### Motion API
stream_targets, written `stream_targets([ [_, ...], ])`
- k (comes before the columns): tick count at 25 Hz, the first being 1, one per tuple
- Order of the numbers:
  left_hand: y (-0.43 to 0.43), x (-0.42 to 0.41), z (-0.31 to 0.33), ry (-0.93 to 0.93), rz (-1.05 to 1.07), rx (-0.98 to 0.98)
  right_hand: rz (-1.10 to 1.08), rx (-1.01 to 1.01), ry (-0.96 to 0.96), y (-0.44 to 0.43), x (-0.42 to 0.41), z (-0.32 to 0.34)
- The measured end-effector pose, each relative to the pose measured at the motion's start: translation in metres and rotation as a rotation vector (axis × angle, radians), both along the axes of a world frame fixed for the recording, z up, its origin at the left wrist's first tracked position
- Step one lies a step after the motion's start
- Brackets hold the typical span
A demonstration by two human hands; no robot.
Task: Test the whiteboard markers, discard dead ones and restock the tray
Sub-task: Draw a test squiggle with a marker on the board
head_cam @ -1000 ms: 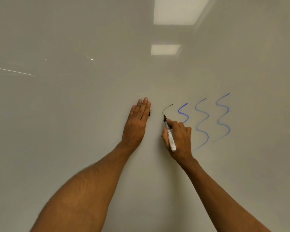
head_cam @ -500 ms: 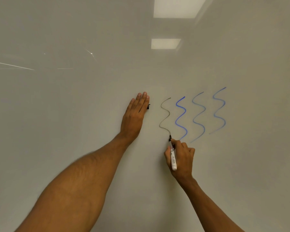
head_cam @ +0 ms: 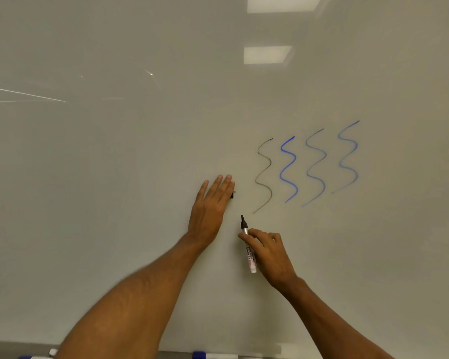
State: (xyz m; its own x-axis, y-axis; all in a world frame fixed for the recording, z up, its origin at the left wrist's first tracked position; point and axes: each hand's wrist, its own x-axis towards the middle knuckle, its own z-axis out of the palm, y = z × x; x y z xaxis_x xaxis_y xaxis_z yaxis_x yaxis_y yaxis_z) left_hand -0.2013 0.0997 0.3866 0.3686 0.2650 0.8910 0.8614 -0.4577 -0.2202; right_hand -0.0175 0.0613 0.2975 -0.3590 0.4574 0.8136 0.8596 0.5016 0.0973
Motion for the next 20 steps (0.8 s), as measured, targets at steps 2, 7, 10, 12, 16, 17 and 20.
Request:
stream_targets([
  [2, -0.009, -0.011, -0.037, 0.021, 0.015, -0.047, 0.057, -0.05, 0.046, 0.001, -0.008, -0.007],
  [7, -0.03, -0.033, -0.11, 0.039, 0.07, -0.214, 0.179, -0.177, 0.12, -0.006, -0.027, -0.033],
  [10, -0.041, -0.044, -0.149, 0.023, 0.055, -0.405, 0.158, -0.291, 0.099, -0.006, -0.035, -0.065],
  [12, -0.046, -0.051, -0.173, 0.018, 0.047, -0.522, 0.129, -0.4, 0.135, -0.007, -0.035, -0.082],
  [16, -0.049, -0.061, -0.206, -0.019, 0.07, -0.603, 0.092, -0.411, 0.023, -0.01, -0.033, -0.106],
  [17, -0.05, -0.062, -0.211, -0.021, 0.052, -0.619, 0.089, -0.413, -0.004, -0.011, -0.032, -0.11],
  [20, -0.055, -0.058, -0.22, 0.014, 0.014, -0.643, 0.088, -0.413, -0.053, -0.011, -0.034, -0.12],
])
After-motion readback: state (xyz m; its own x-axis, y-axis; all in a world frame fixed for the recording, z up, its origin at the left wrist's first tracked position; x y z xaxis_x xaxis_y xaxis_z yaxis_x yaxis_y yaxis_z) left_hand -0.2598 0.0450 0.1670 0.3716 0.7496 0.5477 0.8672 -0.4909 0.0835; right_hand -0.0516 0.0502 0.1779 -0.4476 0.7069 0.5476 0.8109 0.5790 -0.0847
